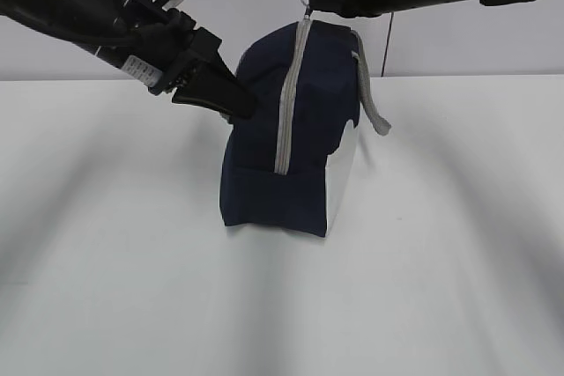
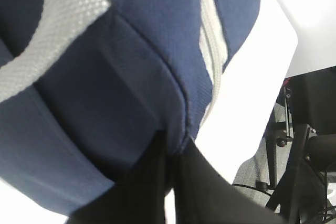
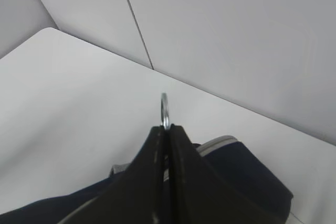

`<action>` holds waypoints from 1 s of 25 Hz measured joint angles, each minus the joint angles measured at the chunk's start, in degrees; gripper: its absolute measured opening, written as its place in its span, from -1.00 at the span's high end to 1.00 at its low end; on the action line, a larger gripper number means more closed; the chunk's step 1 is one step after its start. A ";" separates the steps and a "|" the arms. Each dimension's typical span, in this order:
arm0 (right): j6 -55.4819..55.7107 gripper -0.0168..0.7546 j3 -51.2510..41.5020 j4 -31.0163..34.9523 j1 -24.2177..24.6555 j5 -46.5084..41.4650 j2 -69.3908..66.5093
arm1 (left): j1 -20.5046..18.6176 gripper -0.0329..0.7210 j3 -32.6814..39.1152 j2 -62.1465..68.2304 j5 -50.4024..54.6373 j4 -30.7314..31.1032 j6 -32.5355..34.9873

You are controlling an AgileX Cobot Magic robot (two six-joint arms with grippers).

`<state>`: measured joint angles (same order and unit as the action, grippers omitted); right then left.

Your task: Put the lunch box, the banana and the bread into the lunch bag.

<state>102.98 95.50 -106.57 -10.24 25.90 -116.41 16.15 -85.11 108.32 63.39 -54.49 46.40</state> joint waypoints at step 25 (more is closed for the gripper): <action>1.21 1.00 6.81 -0.13 3.61 1.73 -6.15 | 0.00 0.91 0.00 -2.08 -0.24 1.25 0.00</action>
<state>104.19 102.32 -106.70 -6.63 27.63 -122.55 16.15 -85.11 106.24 63.16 -53.24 46.40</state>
